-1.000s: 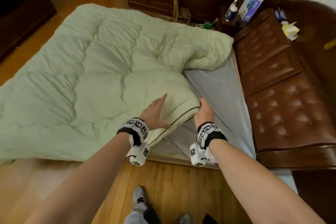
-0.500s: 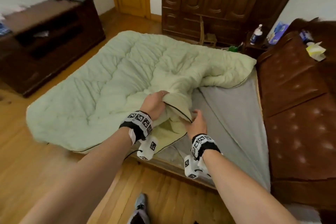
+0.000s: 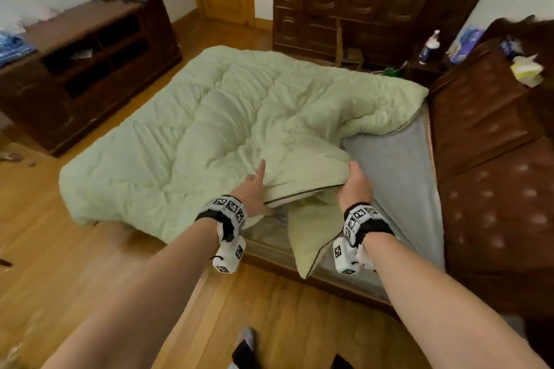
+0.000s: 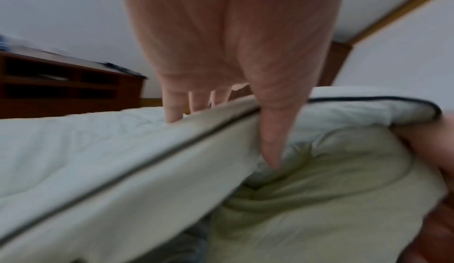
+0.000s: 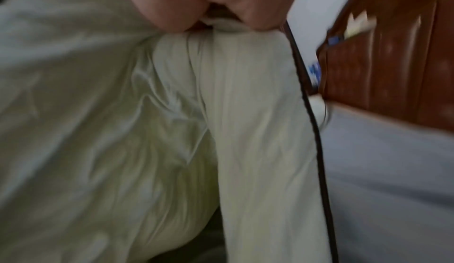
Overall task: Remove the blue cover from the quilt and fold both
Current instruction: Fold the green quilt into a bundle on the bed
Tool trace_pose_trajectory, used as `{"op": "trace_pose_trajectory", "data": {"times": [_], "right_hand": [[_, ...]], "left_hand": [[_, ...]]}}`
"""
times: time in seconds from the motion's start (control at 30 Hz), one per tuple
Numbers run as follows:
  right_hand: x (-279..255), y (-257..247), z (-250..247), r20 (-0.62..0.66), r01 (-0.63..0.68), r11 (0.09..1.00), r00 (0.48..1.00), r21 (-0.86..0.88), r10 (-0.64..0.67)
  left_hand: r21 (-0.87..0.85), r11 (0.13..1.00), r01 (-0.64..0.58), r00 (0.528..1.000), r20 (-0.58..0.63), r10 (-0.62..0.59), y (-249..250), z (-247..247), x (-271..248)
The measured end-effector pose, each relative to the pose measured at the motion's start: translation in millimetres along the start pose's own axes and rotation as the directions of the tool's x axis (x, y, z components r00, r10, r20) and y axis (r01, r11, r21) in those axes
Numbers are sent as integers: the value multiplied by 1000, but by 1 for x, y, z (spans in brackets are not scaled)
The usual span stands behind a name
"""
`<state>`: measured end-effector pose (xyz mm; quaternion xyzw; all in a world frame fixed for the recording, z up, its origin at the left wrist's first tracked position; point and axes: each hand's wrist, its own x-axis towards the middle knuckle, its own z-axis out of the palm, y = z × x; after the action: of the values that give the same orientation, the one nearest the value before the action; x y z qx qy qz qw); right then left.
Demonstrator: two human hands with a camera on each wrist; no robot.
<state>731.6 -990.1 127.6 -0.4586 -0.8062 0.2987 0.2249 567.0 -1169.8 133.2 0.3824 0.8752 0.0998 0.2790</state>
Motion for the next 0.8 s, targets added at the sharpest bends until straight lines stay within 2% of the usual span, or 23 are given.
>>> {"op": "trace_pose_trajectory", "data": {"times": [0.07,0.13,0.2,0.33,0.4,0.5,0.57,0.63,0.7,0.8], "right_hand": [[1,5,-41,24,52,988,998,-148,-49],[-6,10,-78,120,122,946,989,-299,-90],[-18,17,-113,195,134,904,979,-406,-58],[-43,67,-151,117,43,936,993,-351,-2],[-51,95,-151,124,-12,955,991,-295,51],[-64,142,-130,183,-102,934,968,-341,172],[-66,181,-106,168,-233,947,948,-220,272],[-59,211,-76,138,-353,936,926,-19,352],[-62,197,-66,108,-402,909,914,108,391],[-64,168,-72,72,-463,846,884,263,462]], "left_hand": [[92,969,-228,974,15,228,49,18,17],[95,904,-417,907,-14,420,111,34,23],[49,873,-485,872,-50,487,160,46,24],[123,835,-537,836,-59,546,200,49,14],[57,840,-540,838,-63,543,203,45,8],[-115,858,-500,864,-140,484,200,41,-6],[-258,850,-459,885,-220,411,191,39,-18],[-329,848,-416,907,-221,360,180,40,-33],[-339,865,-370,928,-178,328,168,49,-47],[-364,896,-256,965,-151,215,153,60,-54]]}}
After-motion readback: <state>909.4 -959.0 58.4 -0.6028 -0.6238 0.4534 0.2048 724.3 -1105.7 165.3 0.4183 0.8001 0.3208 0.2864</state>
